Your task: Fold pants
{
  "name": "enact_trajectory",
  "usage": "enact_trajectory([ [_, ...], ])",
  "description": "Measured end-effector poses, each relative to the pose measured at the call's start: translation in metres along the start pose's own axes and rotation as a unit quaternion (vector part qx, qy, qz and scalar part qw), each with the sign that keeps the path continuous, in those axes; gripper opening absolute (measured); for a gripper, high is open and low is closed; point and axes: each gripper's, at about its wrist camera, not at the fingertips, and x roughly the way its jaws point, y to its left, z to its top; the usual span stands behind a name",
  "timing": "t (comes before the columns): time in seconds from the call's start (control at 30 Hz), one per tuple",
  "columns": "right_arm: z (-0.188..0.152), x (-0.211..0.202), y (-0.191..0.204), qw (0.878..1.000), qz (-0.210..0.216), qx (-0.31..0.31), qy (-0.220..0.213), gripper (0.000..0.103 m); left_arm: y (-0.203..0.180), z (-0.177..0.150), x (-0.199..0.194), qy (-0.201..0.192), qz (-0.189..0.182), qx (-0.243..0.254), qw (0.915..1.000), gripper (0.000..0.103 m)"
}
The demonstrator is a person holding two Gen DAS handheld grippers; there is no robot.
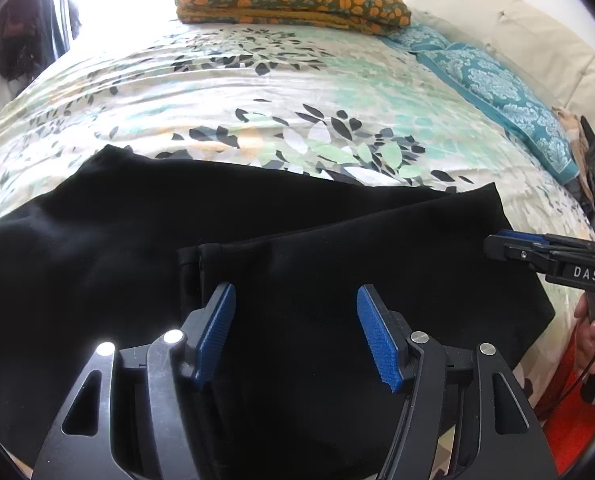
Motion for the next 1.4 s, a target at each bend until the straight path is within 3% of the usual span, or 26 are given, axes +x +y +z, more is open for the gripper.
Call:
enact_trajectory([
  [0.07,-0.006,-0.025,0.014,0.999,-0.001,-0.019,-0.026,0.046,0.005,0.0,-0.016,-0.009,-0.011,-0.02,0.9997,0.068],
  [0.1,-0.009,-0.039,0.023,0.999,0.008,-0.028,-0.04,0.046,0.008,-0.002,-0.024,-0.015,-0.017,-0.031,0.9993,0.074],
  [0.13,-0.015,-0.051,0.031,0.998,0.012,-0.034,-0.054,0.051,0.01,-0.005,-0.028,-0.018,-0.022,-0.039,0.9989,0.075],
  [0.17,-0.023,-0.059,0.039,0.997,0.014,-0.036,-0.064,0.056,0.012,-0.009,-0.028,-0.015,-0.024,-0.042,0.9987,0.076],
  [0.23,-0.04,-0.059,0.054,0.997,0.018,-0.043,-0.067,0.081,0.013,-0.017,-0.018,0.009,-0.013,-0.038,0.9991,0.076],
  [0.27,-0.048,-0.049,0.06,0.997,0.016,-0.052,-0.054,0.085,0.016,-0.021,-0.01,0.023,0.001,-0.039,0.999,0.076],
  [0.3,-0.055,-0.034,0.066,0.997,0.011,-0.064,-0.032,0.086,0.019,-0.024,-0.006,0.031,0.017,-0.042,0.9985,0.076],
  [0.37,-0.064,-0.01,0.072,0.996,-0.005,-0.086,0.007,0.085,0.031,-0.027,-0.013,0.029,-0.002,-0.061,0.9977,0.075],
  [0.53,-0.057,-0.055,0.081,0.994,0.007,-0.081,-0.08,0.085,0.085,-0.016,-0.067,-0.025,0.004,-0.105,0.9941,0.076],
  [0.7,-0.065,-0.078,0.084,0.991,-0.004,-0.069,-0.117,0.089,0.193,-0.005,-0.111,-0.063,0.024,-0.214,0.9746,0.076],
  [0.83,-0.088,-0.068,0.074,0.995,-0.017,-0.045,-0.085,0.089,0.281,-0.017,-0.133,-0.072,0.078,-0.295,0.9495,0.076],
  [0.93,-0.094,-0.063,0.069,0.997,-0.018,-0.036,-0.063,0.089,0.328,-0.027,-0.132,-0.054,0.087,-0.321,0.9414,0.076],
  [1.03,-0.091,-0.066,0.074,0.996,-0.015,-0.041,-0.075,0.089,0.352,-0.03,-0.119,-0.025,0.046,-0.311,0.9491,0.076],
  [1.13,-0.092,-0.064,0.083,0.996,-0.011,-0.058,-0.073,0.089,0.351,-0.027,-0.111,-0.014,0.002,-0.286,0.958,0.075],
  [1.27,-0.096,-0.058,0.09,0.995,-0.004,-0.075,-0.062,0.089,0.343,-0.02,-0.1,-0.011,0.015,-0.247,0.9688,0.076],
  [1.4,-0.098,-0.055,0.095,0.995,0.001,-0.083,-0.056,0.089,0.35,-0.029,-0.073,0.036,0.054,-0.237,0.9692,0.078],
])
